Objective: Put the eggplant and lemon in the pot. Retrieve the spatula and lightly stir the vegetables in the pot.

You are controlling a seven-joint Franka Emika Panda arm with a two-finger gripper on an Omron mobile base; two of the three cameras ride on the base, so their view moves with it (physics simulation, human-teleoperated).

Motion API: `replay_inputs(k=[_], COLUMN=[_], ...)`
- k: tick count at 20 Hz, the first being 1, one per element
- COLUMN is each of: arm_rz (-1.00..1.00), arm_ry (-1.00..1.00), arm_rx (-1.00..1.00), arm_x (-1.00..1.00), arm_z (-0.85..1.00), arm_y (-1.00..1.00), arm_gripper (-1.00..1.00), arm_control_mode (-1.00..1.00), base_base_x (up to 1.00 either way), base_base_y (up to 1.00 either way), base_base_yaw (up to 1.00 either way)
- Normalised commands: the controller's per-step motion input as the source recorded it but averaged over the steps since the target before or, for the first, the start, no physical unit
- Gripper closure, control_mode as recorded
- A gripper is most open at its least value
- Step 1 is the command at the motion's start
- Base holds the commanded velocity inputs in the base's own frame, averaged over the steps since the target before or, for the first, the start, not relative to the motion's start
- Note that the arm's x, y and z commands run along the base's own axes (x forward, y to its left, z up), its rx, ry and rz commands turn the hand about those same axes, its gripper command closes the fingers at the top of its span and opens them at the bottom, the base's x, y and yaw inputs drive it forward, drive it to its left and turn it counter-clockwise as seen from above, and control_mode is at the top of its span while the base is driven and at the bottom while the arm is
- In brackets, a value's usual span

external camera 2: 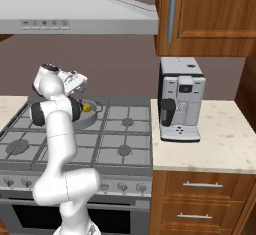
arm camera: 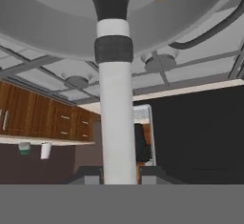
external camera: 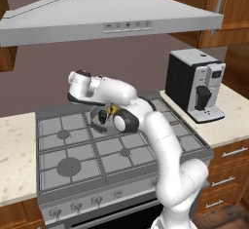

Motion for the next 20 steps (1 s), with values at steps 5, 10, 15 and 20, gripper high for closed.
replay_inputs(k=[5,10,15,20], arm_rz=[0.00,0.00,-0.01,0.00], arm_ry=[-0.07,-0.04,-0.07,-0.13], arm_rx=[0.00,0.03,0.07,0.06], arm_x=[-0.24,-0.55,-0.66,-0.42], arm_z=[0.00,0.00,0.08,0.56], arm_y=[0.10,-0.19,-0.51,-0.21], arm_gripper=[1.00,1.00,1.00,1.00], arm_control_mode=[-1.00,-1.00,-1.00,-1.00], base_base_x=[0.00,0.00,0.00,0.00], base_base_y=[0.00,0.00,0.00,0.00], base_base_yaw=[0.00,0.00,0.00,0.00])
